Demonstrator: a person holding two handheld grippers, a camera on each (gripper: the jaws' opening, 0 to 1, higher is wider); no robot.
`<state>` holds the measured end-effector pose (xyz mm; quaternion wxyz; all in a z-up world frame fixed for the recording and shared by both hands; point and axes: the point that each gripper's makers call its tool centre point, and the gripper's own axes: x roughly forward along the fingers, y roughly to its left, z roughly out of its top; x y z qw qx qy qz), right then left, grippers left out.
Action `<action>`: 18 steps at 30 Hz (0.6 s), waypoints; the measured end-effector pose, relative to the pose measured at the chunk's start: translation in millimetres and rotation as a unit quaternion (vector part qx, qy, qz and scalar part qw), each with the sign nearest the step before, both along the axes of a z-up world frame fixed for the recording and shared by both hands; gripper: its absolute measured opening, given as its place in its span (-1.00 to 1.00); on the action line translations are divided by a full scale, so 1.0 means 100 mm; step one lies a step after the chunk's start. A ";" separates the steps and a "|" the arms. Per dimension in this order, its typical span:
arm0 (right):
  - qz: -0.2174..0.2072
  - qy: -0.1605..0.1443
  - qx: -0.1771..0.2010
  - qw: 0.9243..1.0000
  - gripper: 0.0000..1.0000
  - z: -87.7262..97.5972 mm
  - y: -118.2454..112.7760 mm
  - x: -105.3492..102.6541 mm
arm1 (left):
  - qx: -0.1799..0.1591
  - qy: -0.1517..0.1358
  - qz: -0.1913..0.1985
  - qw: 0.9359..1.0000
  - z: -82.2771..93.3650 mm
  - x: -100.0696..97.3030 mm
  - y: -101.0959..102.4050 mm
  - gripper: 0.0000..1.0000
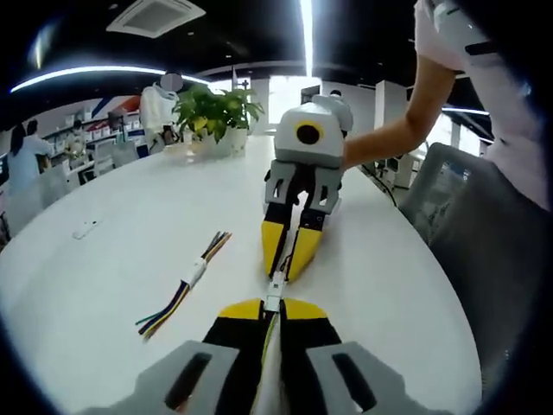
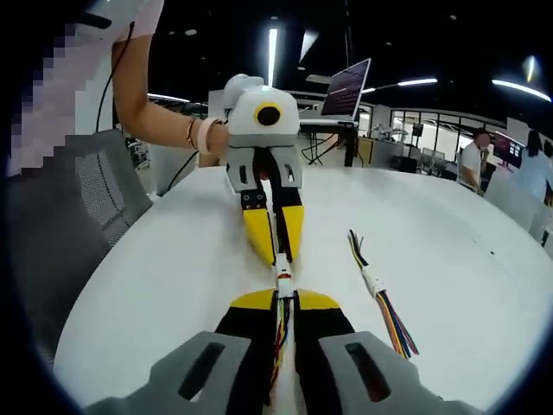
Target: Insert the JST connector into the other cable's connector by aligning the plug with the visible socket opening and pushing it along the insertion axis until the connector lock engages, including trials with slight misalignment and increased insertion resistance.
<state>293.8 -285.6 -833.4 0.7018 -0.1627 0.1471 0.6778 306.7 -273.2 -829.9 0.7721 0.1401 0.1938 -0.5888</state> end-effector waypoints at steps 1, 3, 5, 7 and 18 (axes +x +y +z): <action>0.000 0.000 0.000 1.000 -0.93 0.00 0.00 0.00 | 0.002 0.000 -0.002 1.000 0.00 0.00 0.00 -0.99; 0.001 0.000 0.001 1.000 -0.93 0.01 0.01 0.00 | 0.004 0.001 -0.002 1.000 -0.02 0.00 0.01 -0.99; 0.000 0.001 0.003 1.000 -0.93 0.02 0.01 0.00 | 0.004 0.002 -0.003 1.000 -0.03 0.00 0.01 -0.99; 0.002 -0.001 0.002 1.000 -0.93 0.03 0.01 -0.01 | 0.003 0.000 0.000 1.000 -0.01 0.01 0.01 -0.99; 0.016 -0.009 -0.015 1.000 -0.93 0.00 0.00 -0.04 | 0.018 0.000 -0.014 1.000 -0.02 -0.02 -0.01 -0.99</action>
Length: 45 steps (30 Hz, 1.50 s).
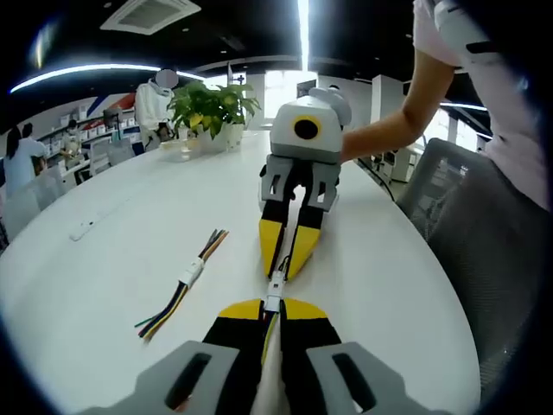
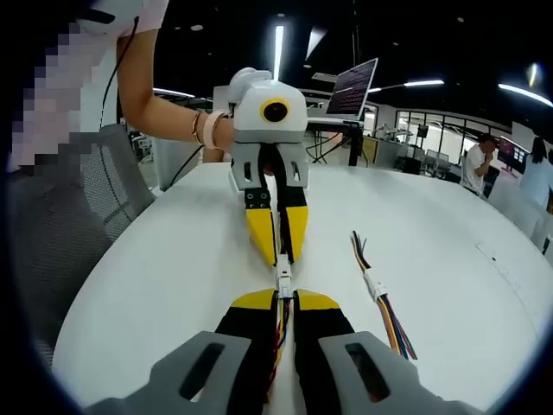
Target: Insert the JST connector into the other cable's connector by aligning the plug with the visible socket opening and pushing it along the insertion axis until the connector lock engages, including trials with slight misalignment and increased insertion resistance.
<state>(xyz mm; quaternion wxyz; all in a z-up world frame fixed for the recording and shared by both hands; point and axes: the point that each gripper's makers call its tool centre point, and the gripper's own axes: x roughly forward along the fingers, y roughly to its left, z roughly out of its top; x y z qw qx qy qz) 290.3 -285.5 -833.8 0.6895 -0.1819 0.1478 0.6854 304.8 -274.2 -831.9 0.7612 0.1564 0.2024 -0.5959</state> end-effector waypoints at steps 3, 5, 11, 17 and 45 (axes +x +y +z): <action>0.003 0.000 -0.003 1.000 -0.93 0.00 0.00 0.00 | 0.001 0.002 0.001 1.000 0.01 0.00 0.00 -0.99; 0.004 0.000 -0.004 1.000 -0.93 0.00 0.01 0.01 | 0.001 0.002 0.003 1.000 0.02 0.00 0.01 -0.99; 0.015 -0.005 -0.016 1.000 -0.93 -0.01 0.04 -0.01 | 0.010 0.016 0.007 1.000 0.00 -0.02 0.03 -0.98; 0.021 -0.003 -0.024 0.999 -0.94 -0.02 0.04 0.00 | 0.007 0.013 0.004 1.000 0.02 -0.02 0.03 -0.99; 0.011 0.003 -0.040 0.999 -0.94 -0.14 -0.02 0.10 | 0.016 0.005 -0.001 1.000 -0.02 0.01 0.00 -0.99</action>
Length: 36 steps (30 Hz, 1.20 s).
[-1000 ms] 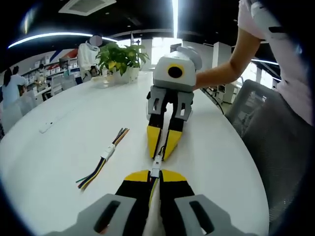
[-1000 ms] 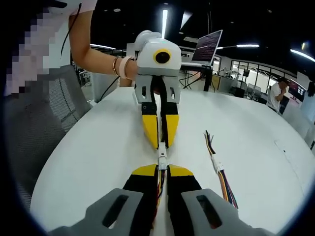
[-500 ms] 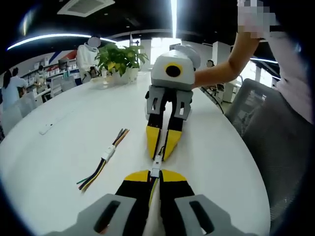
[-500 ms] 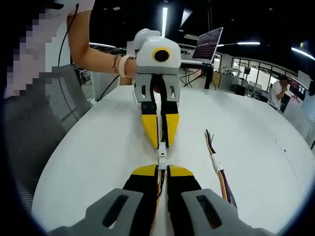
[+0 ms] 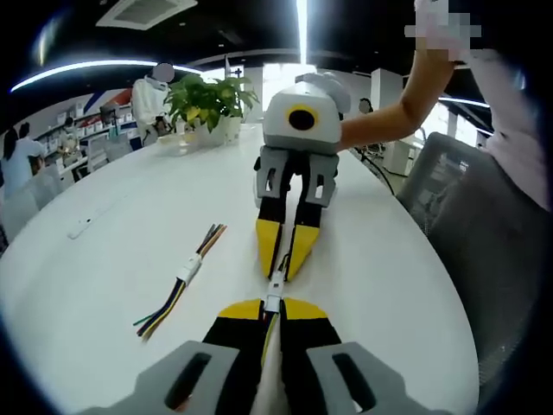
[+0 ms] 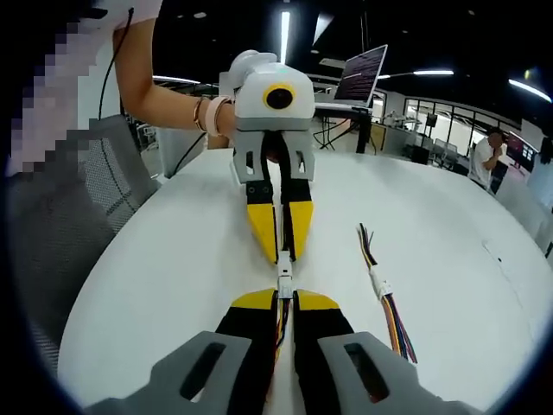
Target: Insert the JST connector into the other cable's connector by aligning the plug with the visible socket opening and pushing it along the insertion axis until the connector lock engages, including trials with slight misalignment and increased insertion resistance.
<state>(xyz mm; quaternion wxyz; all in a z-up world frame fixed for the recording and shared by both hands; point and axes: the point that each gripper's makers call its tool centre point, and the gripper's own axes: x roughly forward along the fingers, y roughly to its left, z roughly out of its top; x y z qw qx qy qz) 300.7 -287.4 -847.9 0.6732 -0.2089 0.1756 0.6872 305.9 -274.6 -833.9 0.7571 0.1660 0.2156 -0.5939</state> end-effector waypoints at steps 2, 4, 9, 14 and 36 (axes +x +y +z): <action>0.000 0.001 0.000 1.000 -0.94 0.00 0.00 0.00 | 0.000 0.002 0.000 1.000 0.00 -0.01 0.00 -0.99; 0.001 0.000 -0.001 1.000 -0.94 0.00 0.00 0.00 | -0.003 0.002 0.001 1.000 0.02 -0.01 0.00 -0.99; -0.001 -0.001 -0.003 1.000 -0.94 0.00 -0.01 0.01 | -0.012 0.005 0.002 1.000 0.04 0.00 -0.01 -0.98; 0.000 -0.001 -0.006 1.000 -0.94 -0.01 -0.02 -0.01 | -0.012 0.004 0.000 1.000 0.03 0.00 -0.02 -0.98; -0.010 -0.005 -0.014 1.000 -0.95 0.01 -0.06 -0.02 | -0.024 -0.028 -0.020 0.999 0.07 -0.04 -0.09 -0.99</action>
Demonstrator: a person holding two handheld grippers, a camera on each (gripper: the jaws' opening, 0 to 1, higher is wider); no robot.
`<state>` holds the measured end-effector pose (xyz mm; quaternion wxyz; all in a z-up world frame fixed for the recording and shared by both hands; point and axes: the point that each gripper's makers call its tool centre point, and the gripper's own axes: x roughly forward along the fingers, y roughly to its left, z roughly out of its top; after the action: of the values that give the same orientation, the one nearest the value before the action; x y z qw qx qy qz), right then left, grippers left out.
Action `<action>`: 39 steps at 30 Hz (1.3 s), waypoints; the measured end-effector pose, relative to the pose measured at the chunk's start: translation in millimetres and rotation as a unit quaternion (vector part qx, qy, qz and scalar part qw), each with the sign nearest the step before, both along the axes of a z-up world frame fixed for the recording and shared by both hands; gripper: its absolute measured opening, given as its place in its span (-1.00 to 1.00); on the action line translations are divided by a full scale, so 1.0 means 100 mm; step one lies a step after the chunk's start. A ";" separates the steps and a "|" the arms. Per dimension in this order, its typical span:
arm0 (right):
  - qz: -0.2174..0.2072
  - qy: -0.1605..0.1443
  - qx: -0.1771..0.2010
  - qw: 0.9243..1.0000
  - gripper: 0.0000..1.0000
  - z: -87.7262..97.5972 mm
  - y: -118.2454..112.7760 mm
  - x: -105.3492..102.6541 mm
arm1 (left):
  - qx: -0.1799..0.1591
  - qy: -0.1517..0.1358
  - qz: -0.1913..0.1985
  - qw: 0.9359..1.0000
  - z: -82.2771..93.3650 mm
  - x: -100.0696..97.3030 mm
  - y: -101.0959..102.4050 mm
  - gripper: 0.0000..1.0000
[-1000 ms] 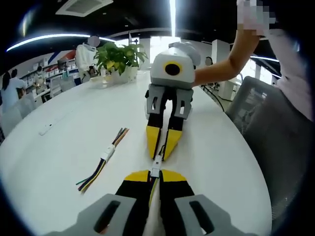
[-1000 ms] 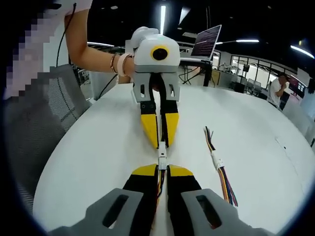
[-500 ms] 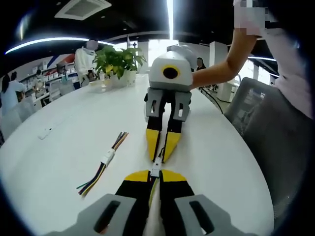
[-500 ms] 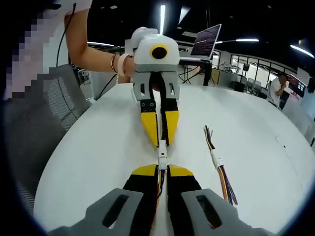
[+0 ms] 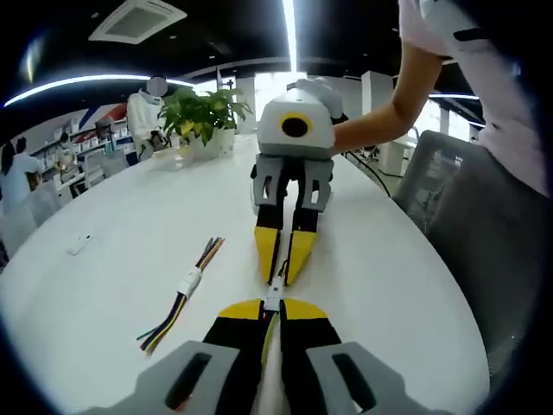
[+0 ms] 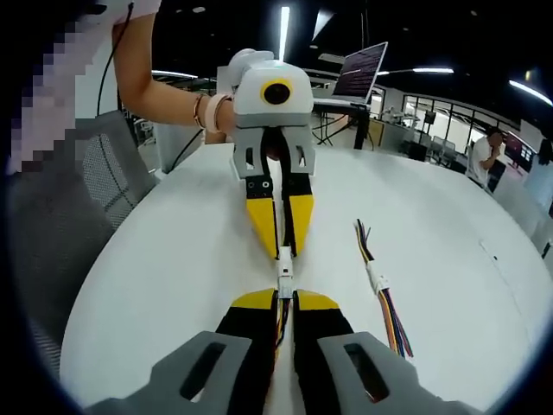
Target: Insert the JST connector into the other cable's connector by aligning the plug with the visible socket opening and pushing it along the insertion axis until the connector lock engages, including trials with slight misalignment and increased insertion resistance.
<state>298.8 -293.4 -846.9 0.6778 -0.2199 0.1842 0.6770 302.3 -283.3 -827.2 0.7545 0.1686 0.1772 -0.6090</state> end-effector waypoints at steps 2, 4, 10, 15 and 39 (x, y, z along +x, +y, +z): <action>0.000 -0.001 -0.001 1.000 -0.95 0.00 0.00 0.00 | -0.002 -0.001 -0.001 1.000 0.00 -0.01 -0.01 -0.99; 0.000 0.002 0.001 1.000 -0.95 0.01 -0.01 0.00 | 0.000 -0.005 -0.003 1.000 0.00 -0.02 -0.01 -0.99; 0.001 0.005 0.003 1.000 -0.95 0.03 -0.01 -0.01 | -0.003 -0.009 -0.005 1.000 0.02 -0.02 -0.02 -0.99; 0.010 -0.003 -0.007 1.000 -0.95 0.00 0.01 -0.01 | 0.006 -0.011 -0.010 1.000 0.00 -0.04 -0.02 -0.99; 0.006 0.004 0.022 1.000 -0.96 0.13 0.08 0.02 | -0.014 -0.021 -0.016 1.000 0.09 -0.02 -0.06 -1.00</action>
<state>301.2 -285.6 -833.5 0.6776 -0.2034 0.1712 0.6857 300.5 -289.6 -817.7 0.7506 0.1738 0.1503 -0.6195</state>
